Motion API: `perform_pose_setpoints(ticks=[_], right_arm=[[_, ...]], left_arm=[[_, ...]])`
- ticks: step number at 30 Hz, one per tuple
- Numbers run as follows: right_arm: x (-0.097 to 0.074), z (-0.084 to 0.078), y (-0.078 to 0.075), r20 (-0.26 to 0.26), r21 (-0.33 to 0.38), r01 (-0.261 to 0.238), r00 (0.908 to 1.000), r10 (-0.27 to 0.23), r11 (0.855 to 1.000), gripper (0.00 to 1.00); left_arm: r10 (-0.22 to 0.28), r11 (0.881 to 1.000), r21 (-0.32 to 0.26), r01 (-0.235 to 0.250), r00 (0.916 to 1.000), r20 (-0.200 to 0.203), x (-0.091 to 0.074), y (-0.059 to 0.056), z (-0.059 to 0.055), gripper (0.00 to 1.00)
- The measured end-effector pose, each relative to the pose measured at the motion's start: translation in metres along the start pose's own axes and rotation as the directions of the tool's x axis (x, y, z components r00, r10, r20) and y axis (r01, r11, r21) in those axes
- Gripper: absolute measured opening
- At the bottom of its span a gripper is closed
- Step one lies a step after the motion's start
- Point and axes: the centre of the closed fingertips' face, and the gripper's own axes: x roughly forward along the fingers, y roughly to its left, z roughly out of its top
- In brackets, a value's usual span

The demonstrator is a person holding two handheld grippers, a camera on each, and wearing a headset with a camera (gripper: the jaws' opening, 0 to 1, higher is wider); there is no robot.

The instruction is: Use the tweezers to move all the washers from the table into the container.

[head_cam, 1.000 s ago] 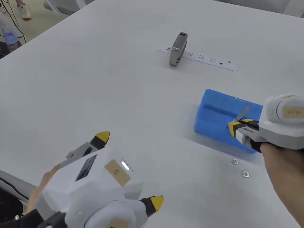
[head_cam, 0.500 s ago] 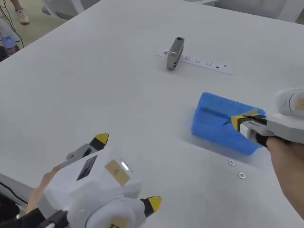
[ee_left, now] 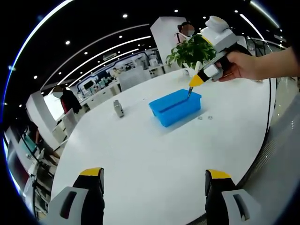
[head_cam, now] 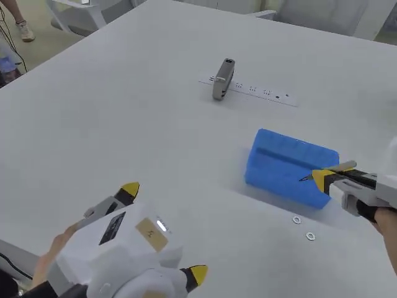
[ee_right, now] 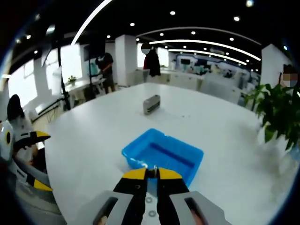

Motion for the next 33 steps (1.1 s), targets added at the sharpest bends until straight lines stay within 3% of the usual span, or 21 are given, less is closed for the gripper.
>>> perform_pose_setpoints(ticks=[6,14,28,31,32,33], right_arm=[[-0.009,-0.019,0.007,-0.041,-0.003,-0.009,0.9991,0.009,1.0,0.03],[0.0,-0.042,0.006,-0.112,-0.002,-0.011,0.9937,0.01,1.0,0.03],[0.017,-0.059,0.005,-0.188,-0.022,-0.007,0.9822,0.002,1.0,0.04],[0.018,-0.064,0.003,-0.212,-0.024,-0.007,0.9773,0.002,1.0,0.04],[0.019,-0.069,0.003,-0.238,-0.016,-0.011,0.9712,0.006,1.0,0.04],[0.019,-0.066,0.003,-0.219,-0.012,-0.01,0.9758,0.007,1.0,0.04]], left_arm=[[-0.001,1.0,0.001,0.001,1.0,-0.002,0.0,0.0,0.0,0.91],[-0.004,1.0,0.004,0.004,1.0,-0.006,0.0,-0.001,-0.001,0.91],[0.001,1.0,0.006,-0.001,0.9998,-0.019,0.001,0.0,-0.004,0.9],[0.002,1.0,0.007,-0.002,0.9998,-0.02,0.001,0.0,-0.004,0.9],[0.002,1.0,0.007,-0.002,0.9998,-0.02,0.001,0.0,-0.004,0.9],[0.002,1.0,0.006,-0.001,0.9998,-0.02,0.001,0.0,-0.004,0.9]])
